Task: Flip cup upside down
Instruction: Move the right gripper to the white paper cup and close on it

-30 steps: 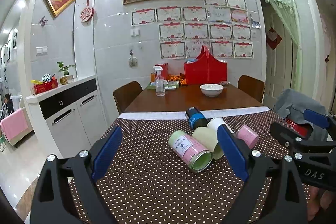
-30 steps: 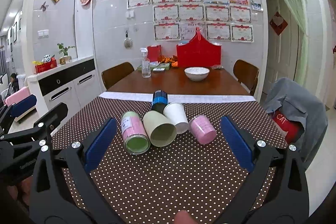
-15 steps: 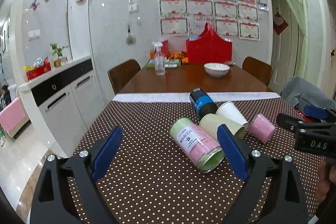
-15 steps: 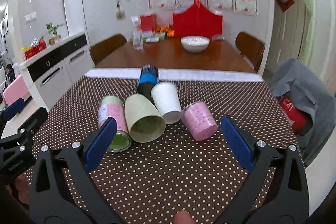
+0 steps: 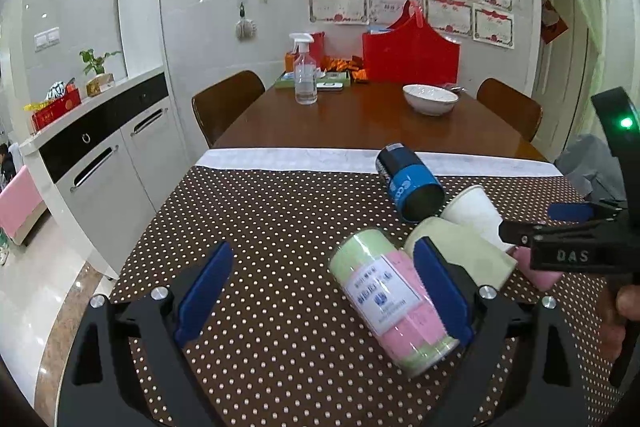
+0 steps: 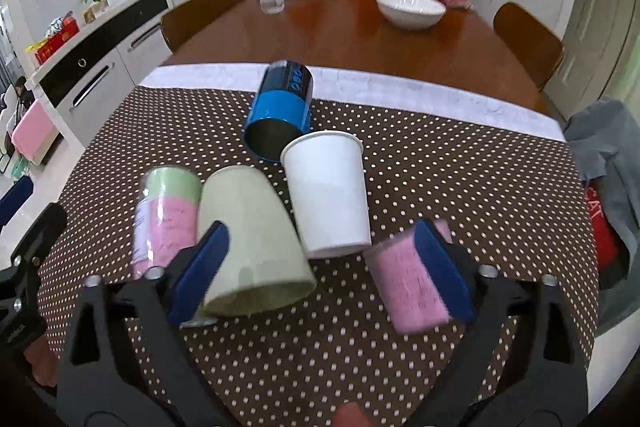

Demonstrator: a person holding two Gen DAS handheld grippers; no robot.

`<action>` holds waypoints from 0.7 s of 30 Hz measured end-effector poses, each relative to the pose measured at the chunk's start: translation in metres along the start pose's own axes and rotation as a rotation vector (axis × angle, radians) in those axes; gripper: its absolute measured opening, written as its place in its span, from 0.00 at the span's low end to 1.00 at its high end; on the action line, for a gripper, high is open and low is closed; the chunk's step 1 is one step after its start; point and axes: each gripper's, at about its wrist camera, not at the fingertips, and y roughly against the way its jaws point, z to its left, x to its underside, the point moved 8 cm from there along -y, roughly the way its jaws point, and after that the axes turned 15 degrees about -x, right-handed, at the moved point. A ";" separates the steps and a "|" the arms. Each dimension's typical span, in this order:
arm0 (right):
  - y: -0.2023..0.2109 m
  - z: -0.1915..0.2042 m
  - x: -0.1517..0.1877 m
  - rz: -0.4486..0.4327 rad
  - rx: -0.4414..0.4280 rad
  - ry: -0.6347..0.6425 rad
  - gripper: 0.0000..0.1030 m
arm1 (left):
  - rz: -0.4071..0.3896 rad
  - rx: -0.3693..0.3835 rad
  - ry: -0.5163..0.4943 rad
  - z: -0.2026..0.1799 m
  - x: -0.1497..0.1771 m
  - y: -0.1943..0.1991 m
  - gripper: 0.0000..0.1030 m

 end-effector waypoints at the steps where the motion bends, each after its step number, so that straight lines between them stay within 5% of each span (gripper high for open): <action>1: -0.006 -0.003 -0.003 0.018 -0.001 -0.007 0.81 | 0.006 0.001 0.003 0.000 -0.001 -0.006 0.88; 9: -0.040 -0.016 -0.011 0.146 -0.002 -0.032 0.67 | 0.048 0.015 0.017 -0.006 -0.005 -0.034 0.88; 21: -0.077 -0.024 -0.013 0.257 -0.006 -0.037 0.65 | 0.088 0.014 0.026 -0.011 -0.004 -0.058 0.87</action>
